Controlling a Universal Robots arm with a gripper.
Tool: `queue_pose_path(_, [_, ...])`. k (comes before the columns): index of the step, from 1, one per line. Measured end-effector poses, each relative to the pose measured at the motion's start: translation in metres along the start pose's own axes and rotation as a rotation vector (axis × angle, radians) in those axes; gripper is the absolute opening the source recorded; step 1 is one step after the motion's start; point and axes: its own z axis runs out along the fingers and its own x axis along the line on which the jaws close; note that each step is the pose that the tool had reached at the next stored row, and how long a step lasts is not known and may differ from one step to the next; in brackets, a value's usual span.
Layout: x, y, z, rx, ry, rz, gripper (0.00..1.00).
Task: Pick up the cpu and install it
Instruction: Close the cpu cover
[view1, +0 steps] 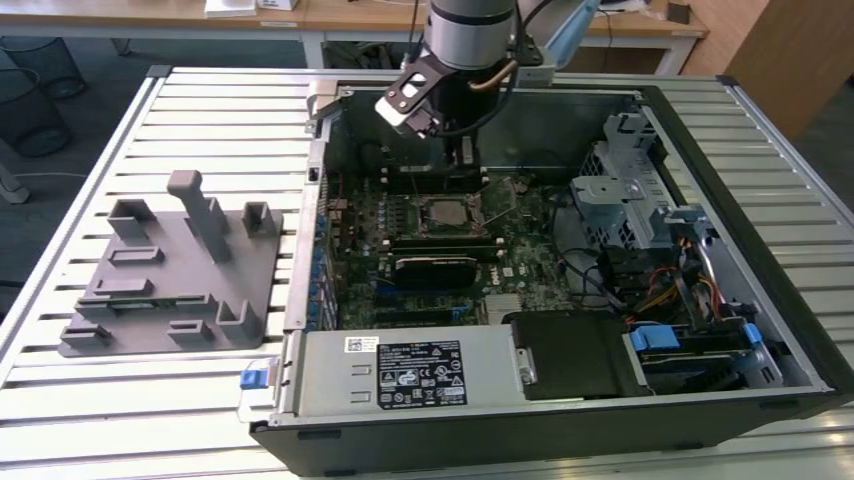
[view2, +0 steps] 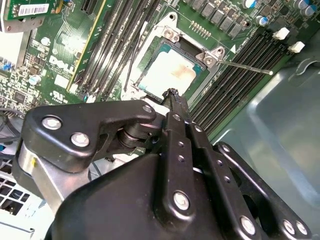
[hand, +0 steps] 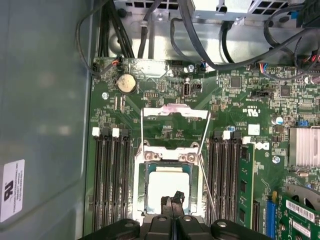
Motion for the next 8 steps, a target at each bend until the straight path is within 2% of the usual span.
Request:
queue_pose_path(4, [-0.0002,0.0074,0.0002,-0.0001,0.0,0.0,0.11])
queue_pose_path(8, [-0.0002,0.0084,-0.002,-0.0001,0.0,0.0,0.11])
